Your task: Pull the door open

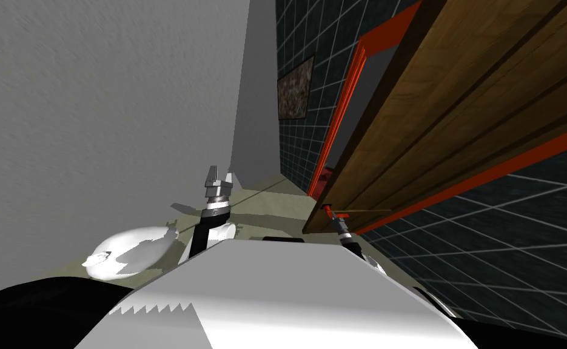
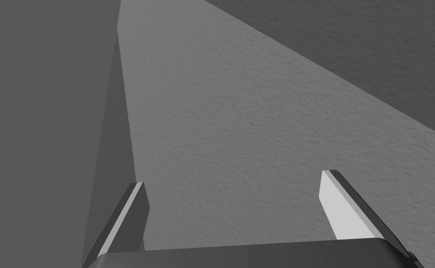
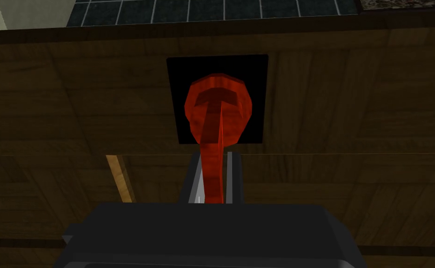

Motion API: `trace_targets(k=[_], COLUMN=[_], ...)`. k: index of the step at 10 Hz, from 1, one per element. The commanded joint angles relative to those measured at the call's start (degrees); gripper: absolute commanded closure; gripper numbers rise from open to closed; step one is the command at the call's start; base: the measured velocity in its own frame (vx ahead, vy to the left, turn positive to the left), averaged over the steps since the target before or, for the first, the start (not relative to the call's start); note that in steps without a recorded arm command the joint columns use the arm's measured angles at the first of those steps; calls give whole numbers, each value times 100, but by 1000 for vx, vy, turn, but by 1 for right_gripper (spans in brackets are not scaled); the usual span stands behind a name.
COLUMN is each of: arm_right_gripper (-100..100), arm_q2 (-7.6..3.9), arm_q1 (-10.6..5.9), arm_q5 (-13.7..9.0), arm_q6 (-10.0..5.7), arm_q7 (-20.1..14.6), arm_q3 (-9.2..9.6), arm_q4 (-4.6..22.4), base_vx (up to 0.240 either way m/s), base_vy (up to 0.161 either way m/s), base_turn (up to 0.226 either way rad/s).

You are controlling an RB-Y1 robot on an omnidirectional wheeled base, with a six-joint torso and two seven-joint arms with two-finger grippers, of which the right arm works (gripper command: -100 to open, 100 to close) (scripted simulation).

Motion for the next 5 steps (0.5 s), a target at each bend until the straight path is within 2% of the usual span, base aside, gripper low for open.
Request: trace_targets(k=[1,2,3,5], arm_right_gripper=[100,100,100,100], arm_q2=[86,124,124,214], arm_q1=[-86,-138,-138,-262], arm_q5=[23,25,25,31], arm_q6=[137,233,233,460], arm_q7=[51,84,84,163], arm_q3=[19,12,12,-3], arm_q4=[-22,-60,-60,-150], base_vx=[-223,-259,-140,-157], base_vy=[-76,-75,-63,-79], base_turn=[146,145,32,128])
